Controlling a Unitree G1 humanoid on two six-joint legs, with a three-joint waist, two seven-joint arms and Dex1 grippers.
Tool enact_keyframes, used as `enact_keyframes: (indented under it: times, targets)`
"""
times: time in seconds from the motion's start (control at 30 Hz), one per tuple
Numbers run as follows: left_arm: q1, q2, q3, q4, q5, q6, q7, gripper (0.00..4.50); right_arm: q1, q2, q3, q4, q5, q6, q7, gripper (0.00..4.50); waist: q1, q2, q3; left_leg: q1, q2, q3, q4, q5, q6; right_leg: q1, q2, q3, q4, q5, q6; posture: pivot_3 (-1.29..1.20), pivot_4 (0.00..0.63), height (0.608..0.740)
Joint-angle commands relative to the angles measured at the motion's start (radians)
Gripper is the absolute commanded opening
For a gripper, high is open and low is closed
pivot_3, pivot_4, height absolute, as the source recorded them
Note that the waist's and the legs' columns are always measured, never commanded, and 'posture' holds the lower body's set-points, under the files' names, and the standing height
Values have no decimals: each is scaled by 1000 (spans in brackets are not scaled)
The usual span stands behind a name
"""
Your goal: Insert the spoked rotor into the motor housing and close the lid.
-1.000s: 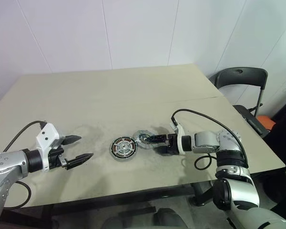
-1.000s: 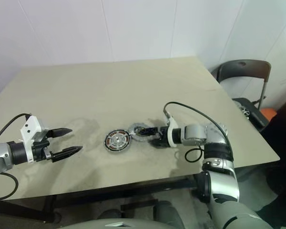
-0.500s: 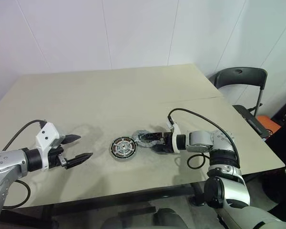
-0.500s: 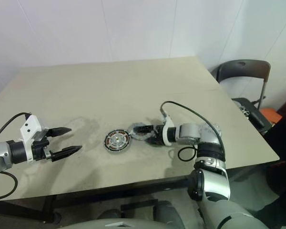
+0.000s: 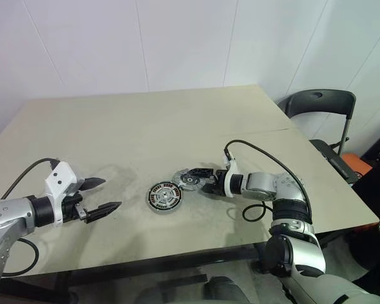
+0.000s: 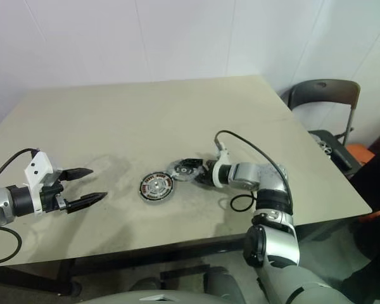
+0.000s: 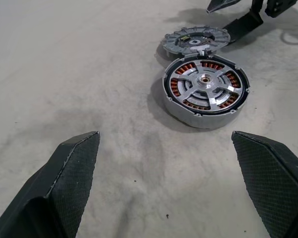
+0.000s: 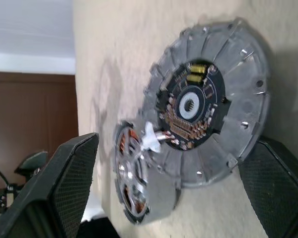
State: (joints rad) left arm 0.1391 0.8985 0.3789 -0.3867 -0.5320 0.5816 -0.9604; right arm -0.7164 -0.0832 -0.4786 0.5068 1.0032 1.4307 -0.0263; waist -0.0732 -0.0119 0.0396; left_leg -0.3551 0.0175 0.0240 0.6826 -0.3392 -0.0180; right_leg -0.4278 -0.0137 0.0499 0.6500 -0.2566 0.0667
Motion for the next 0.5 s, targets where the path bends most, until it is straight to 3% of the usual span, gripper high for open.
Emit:
enact_keyframes:
  times: [0.03, 0.23, 0.5]
  targets:
    - [1, 17, 42, -8, 0, -16, -3, 4500, -32, 18, -10, -62, 19, -11, 41, 4426, -1, 0, 0, 0, 0, 0, 0, 0, 0, 0, 0, 0, 0, 0, 0, 0, 0, 740]
    - [13, 24, 59, 0, 4, -21, -7, 4500, -36, 42, -18, -111, 47, -11, 86, 4426, 0, 0, 0, 0, 0, 0, 0, 0, 0, 0, 0, 0, 0, 0, 0, 0, 0, 740]
    - [18, 33, 84, 14, 4, -24, -10, 4500, -26, 74, 45, -102, -31, -69, 130, 4426, -1, 0, 0, 0, 0, 0, 0, 0, 0, 0, -1, 0, 0, 0, 0, 0, 0, 740]
